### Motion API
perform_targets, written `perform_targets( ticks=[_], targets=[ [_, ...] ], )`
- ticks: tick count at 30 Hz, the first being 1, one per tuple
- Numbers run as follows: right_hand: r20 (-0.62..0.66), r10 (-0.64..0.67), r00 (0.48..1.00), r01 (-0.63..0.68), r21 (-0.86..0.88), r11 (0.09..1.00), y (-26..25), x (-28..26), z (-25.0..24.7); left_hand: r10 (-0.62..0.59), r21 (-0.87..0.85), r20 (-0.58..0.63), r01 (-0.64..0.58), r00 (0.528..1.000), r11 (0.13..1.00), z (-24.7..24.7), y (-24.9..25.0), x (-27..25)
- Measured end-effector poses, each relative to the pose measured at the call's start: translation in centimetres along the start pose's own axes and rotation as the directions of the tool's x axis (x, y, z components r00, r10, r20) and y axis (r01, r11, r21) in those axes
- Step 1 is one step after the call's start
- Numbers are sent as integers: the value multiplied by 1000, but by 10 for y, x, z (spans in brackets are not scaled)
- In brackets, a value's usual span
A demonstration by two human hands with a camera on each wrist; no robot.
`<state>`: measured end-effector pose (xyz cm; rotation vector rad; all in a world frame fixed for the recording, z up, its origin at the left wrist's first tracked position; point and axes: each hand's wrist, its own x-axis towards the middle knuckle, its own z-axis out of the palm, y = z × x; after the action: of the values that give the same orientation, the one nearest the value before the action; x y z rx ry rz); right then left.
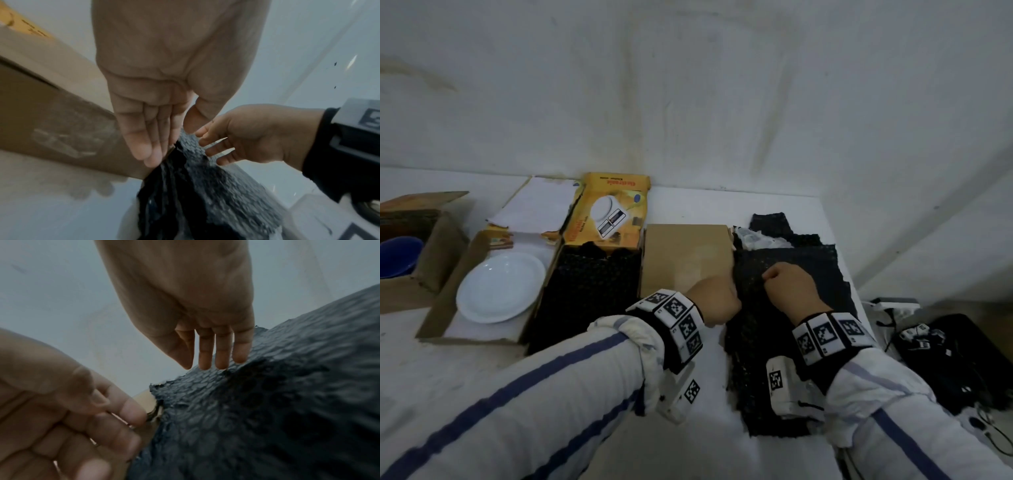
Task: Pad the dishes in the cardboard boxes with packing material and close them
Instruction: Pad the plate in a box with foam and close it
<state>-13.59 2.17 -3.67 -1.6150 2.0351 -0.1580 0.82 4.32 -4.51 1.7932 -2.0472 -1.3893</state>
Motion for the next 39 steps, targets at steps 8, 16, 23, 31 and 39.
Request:
perform_targets(
  ticks=[8,16,23,31,39],
  targets=[
    [49,-11,999,6,94,996,11,4,4,-132,-308,-89,99,987,946,28,21,10],
    [-4,-58,998,58,168,984,16,6,-5,-150,-547,-308,-46,939,836,32,30,11],
    [-90,13,996,19,346,938,7,11,-18,-152,-664,-479,-244,864,707,-10,4,-13],
    [26,-195,980,177,318,931,-55,-2,15,-324,-760,-498,-225,805,610,-61,-67,-57],
    [191,-458,868,451,83,889,-134,-37,83,-493,-741,-530,-95,690,665,-84,-156,-98]
  ],
)
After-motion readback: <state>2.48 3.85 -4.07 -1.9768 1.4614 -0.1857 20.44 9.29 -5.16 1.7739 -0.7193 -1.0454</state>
